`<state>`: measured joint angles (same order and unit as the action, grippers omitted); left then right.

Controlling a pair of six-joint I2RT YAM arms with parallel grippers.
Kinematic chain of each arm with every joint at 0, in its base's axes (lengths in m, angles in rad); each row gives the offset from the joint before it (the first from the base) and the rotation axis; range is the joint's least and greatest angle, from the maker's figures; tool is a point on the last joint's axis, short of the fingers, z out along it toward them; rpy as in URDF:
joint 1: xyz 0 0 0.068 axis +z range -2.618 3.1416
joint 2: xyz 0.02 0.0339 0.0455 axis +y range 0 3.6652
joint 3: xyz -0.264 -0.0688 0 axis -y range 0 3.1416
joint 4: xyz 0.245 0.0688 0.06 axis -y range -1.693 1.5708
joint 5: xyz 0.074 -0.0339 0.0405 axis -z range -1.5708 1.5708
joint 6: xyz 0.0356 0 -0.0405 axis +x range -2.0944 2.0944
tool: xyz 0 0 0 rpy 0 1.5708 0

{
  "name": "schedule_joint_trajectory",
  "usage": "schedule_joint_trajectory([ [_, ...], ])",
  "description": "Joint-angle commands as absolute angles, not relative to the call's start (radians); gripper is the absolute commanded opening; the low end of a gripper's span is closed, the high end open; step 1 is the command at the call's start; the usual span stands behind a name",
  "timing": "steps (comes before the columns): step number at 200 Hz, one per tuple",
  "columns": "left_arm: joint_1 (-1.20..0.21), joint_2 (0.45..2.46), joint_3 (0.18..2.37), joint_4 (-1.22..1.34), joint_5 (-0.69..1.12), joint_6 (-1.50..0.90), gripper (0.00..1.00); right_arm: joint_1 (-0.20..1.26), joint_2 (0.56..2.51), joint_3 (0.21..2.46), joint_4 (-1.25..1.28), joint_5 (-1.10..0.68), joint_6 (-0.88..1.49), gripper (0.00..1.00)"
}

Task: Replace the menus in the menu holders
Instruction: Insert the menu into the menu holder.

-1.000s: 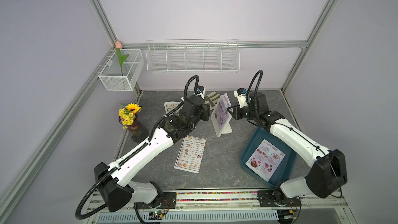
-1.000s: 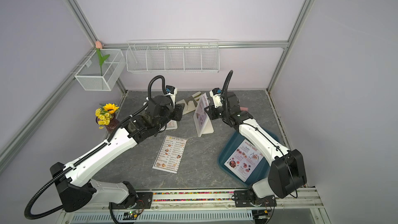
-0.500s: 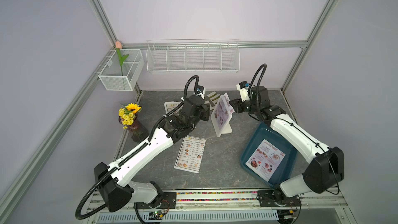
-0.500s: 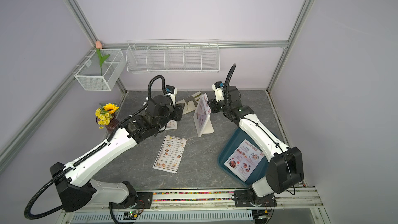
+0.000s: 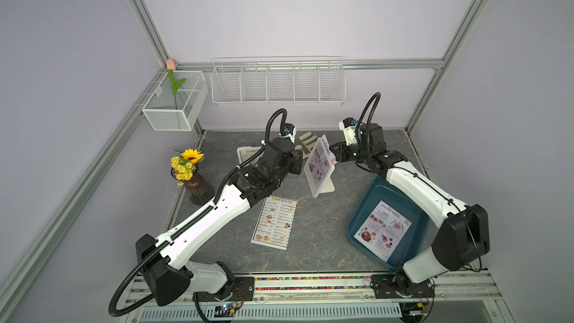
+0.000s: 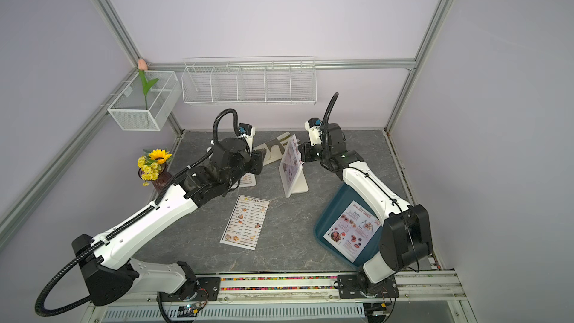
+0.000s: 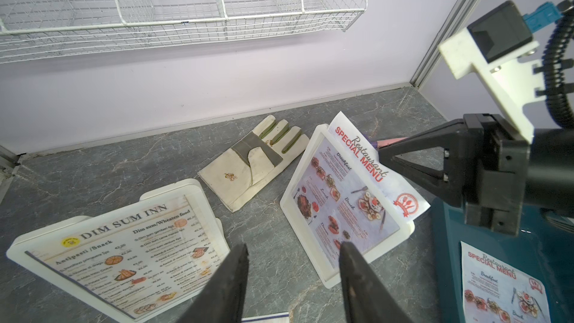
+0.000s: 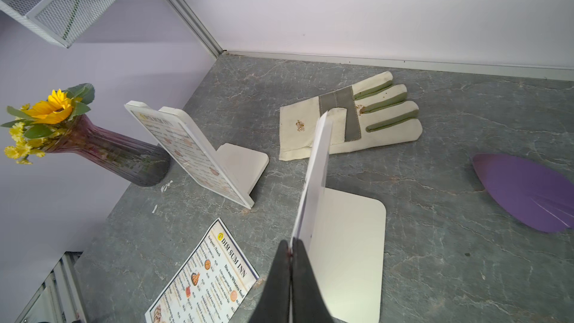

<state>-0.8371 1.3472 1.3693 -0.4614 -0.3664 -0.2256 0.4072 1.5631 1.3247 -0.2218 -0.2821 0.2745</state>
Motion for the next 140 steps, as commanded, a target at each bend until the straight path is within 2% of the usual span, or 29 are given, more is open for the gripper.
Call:
schedule_joint_trajectory([
  [1, -0.838, 1.334, 1.367, -0.464, -0.379, -0.224, 0.5, 0.403, 1.592, 1.358, -0.221, -0.322, 0.283, 0.08],
  [71, -0.839, 1.331, 1.365, -0.463, -0.382, -0.227, 0.5, 0.403, 1.632, 1.378, -0.268, -0.34, 0.28, 0.09],
  [100, -0.839, 1.332, 1.366, -0.463, -0.381, -0.227, 0.5, 0.403, 1.628, 1.38, -0.292, -0.362, 0.281, 0.12],
  [140, -0.839, 1.338, 1.366, -0.46, -0.377, -0.23, 0.5, 0.402, 1.577, 1.382, -0.314, -0.349, 0.284, 0.24],
])
